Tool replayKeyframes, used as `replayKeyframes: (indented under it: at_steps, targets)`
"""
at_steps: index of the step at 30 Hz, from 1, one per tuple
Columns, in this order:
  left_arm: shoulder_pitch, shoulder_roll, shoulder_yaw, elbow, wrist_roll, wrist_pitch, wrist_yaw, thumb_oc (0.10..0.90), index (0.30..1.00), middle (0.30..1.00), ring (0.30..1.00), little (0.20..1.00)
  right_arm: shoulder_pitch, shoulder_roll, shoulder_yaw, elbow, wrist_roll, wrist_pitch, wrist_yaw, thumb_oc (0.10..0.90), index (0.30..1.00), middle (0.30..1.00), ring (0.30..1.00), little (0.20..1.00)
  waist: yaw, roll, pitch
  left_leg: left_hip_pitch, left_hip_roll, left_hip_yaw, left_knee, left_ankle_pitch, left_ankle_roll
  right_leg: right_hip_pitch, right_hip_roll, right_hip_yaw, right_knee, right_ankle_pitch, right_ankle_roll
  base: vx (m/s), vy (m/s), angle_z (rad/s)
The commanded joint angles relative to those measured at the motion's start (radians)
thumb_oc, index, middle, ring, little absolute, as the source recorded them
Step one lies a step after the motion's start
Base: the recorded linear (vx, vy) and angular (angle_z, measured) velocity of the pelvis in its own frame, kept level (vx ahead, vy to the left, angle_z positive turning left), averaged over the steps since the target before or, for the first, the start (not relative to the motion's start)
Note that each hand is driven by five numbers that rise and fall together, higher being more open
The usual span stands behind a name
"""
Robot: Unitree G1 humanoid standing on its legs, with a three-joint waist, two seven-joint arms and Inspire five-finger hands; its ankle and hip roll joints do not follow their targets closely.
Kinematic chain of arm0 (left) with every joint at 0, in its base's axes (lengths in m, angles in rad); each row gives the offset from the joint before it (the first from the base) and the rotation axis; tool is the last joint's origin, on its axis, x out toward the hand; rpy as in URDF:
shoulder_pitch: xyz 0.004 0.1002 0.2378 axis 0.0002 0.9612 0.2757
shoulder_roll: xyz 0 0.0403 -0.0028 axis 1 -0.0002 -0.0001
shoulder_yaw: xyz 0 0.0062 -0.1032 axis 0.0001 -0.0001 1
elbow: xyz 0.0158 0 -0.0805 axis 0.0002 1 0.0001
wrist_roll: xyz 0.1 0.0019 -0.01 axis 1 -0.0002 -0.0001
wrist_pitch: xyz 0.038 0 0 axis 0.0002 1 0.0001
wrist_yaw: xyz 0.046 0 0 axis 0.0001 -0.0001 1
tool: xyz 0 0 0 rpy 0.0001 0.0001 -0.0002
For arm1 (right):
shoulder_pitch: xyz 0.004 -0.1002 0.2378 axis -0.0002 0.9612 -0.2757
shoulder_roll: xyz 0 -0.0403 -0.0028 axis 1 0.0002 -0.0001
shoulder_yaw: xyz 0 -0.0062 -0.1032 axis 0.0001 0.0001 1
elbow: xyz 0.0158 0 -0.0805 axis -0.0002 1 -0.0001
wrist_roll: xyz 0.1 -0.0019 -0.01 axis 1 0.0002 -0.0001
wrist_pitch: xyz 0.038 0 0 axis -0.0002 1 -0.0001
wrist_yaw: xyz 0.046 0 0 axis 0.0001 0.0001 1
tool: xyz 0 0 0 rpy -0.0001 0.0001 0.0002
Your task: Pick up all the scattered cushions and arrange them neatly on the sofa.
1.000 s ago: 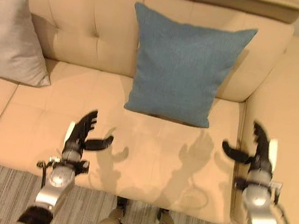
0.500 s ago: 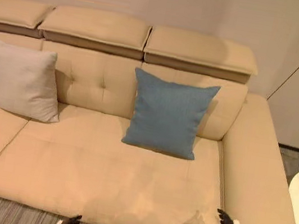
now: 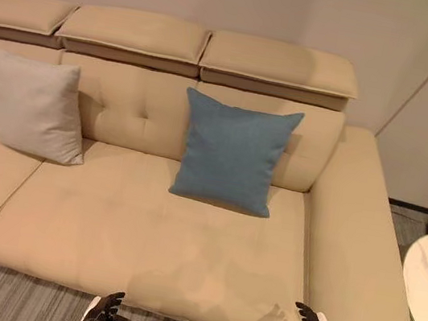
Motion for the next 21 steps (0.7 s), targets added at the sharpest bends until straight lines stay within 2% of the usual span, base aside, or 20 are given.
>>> replayKeyframes:
  at_steps: [1, 3, 5, 8, 9, 10, 12, 13, 14, 15, 16, 21]
  targets:
    - [0.004, 0.056, 0.009, -0.057, 0.001, -0.043, 0.044, 0.8, 0.9, 0.9, 0.9, 0.9, -0.072, 0.01, -0.016, 0.026, -0.016, -0.013, -0.026, 0.8, 0.9, 0.9, 0.9, 0.9, 0.017, -0.022, -0.012, 0.077, -0.028, 0.035, -0.141, -0.069, 0.015, -0.047, 0.008, -0.007, 0.035, -0.073, 0.165, -0.14, 0.083, 0.67]
    - [-0.009, 0.054, 0.005, -0.042, 0.006, -0.047, 0.055, 0.8, 0.9, 0.9, 0.9, 0.9, -0.084, 0.022, -0.013, 0.044, -0.018, -0.007, -0.029, 0.8, 0.9, 0.9, 0.9, 0.9, 0.016, -0.026, -0.005, 0.089, -0.054, 0.022, -0.202, -0.081, 0.03, -0.077, 0.0, -0.002, 0.032, -0.044, 0.186, -0.22, 0.136, 0.58]
    - [-0.02, 0.055, 0.004, -0.031, 0.01, -0.047, 0.071, 0.8, 0.9, 0.9, 0.9, 0.9, -0.102, 0.034, -0.004, 0.066, -0.021, -0.002, -0.041, 0.8, 0.9, 0.9, 0.9, 0.9, 0.025, -0.038, 0.016, 0.076, -0.081, -0.008, -0.217, -0.071, 0.038, -0.102, -0.013, -0.008, 0.028, -0.009, 0.208, -0.26, 0.122, 0.09]
    - [-0.028, 0.065, 0.012, -0.008, 0.02, -0.046, 0.078, 0.8, 0.9, 0.9, 0.9, 0.9, -0.115, 0.045, 0.008, 0.078, -0.033, 0.008, -0.038, 0.8, 0.9, 0.9, 0.9, 0.9, 0.038, -0.047, 0.035, 0.072, -0.099, -0.031, -0.258, -0.045, 0.053, -0.13, -0.031, -0.009, 0.036, 0.007, 0.232, -0.25, 0.094, -0.09]
    - [-0.032, 0.069, 0.011, 0.001, 0.023, -0.046, 0.082, 0.8, 0.9, 0.9, 0.9, 0.9, -0.118, 0.05, 0.005, 0.078, -0.027, 0.01, -0.04, 0.8, 0.9, 0.9, 0.9, 0.9, 0.036, -0.043, 0.046, 0.069, -0.094, -0.037, -0.263, -0.033, 0.057, -0.138, -0.028, 0.022, 0.059, -0.002, 0.239, -0.35, 0.1, -0.07]
    - [-0.044, 0.081, 0.005, 0.015, 0.033, -0.041, 0.085, 0.8, 0.9, 0.9, 0.9, 0.9, -0.126, 0.055, 0.004, 0.092, -0.02, 0.016, -0.04, 0.8, 0.9, 0.9, 0.9, 0.9, 0.029, -0.034, 0.062, 0.053, -0.087, -0.046, -0.278, -0.005, 0.068, -0.162, -0.012, 0.112, 0.129, -0.031, 0.239, -0.27, 0.074, -0.07]
    - [-0.045, 0.082, 0.005, 0.015, 0.033, -0.041, 0.085, 0.8, 0.9, 0.9, 0.9, 0.9, -0.127, 0.056, 0.004, 0.093, -0.02, 0.016, -0.04, 0.8, 0.9, 0.9, 0.9, 0.9, 0.028, -0.037, 0.059, 0.05, -0.089, -0.046, -0.278, -0.002, 0.069, -0.166, -0.015, 0.112, 0.13, -0.03, 0.239, -0.13, 0.036, 0.21]
    - [-0.049, 0.086, -0.001, 0.019, 0.042, -0.039, 0.086, 0.8, 0.9, 0.9, 0.9, 0.9, -0.126, 0.059, 0.008, 0.106, -0.018, 0.017, -0.038, 0.8, 0.9, 0.9, 0.9, 0.9, 0.029, -0.03, 0.062, 0.039, -0.086, -0.049, -0.283, 0.015, 0.073, -0.155, -0.01, 0.143, 0.16, -0.052, 0.23, -0.22, 0.047, 0.19]
    - [-0.052, 0.094, -0.01, 0.037, 0.06, -0.032, 0.084, 0.8, 0.9, 0.9, 0.9, 0.9, -0.122, 0.061, 0.01, 0.127, -0.013, 0.017, -0.036, 0.8, 0.9, 0.9, 0.9, 0.9, 0.038, -0.018, 0.059, 0.026, -0.079, -0.052, -0.298, 0.037, 0.081, -0.122, 0.001, 0.166, 0.234, -0.098, 0.204, -0.23, 0.047, 0.03]
    - [-0.052, 0.095, -0.01, 0.037, 0.06, -0.032, 0.084, 0.8, 0.9, 0.9, 0.9, 0.9, -0.122, 0.062, 0.01, 0.127, -0.013, 0.017, -0.036, 0.8, 0.9, 0.9, 0.9, 0.9, 0.037, -0.019, 0.056, 0.023, -0.08, -0.053, -0.299, 0.039, 0.082, -0.126, -0.001, 0.166, 0.234, -0.096, 0.204, -0.25, 0.008, -0.06]
    - [-0.055, 0.099, -0.011, 0.054, 0.067, -0.024, 0.082, 0.8, 0.9, 0.9, 0.9, 0.9, -0.109, 0.075, 0.006, 0.163, 0.003, 0.018, -0.027, 0.8, 0.9, 0.9, 0.9, 0.9, 0.054, -0.014, 0.024, 0.01, -0.072, -0.061, -0.326, 0.065, 0.083, -0.056, 0.024, 0.196, 0.287, -0.16, 0.185, -0.1, -0.018, 0.17]
    - [-0.05, 0.093, -0.007, 0.062, 0.058, -0.024, 0.086, 0.8, 0.9, 0.9, 0.9, 0.9, -0.104, 0.085, 0.004, 0.179, 0.008, 0.021, -0.025, 0.8, 0.9, 0.9, 0.9, 0.9, 0.076, -0.035, -0.013, -0.009, -0.068, -0.046, -0.333, 0.074, 0.068, 0.027, 0.024, 0.182, 0.179, -0.176, 0.186, -0.06, -0.077, 0.0]
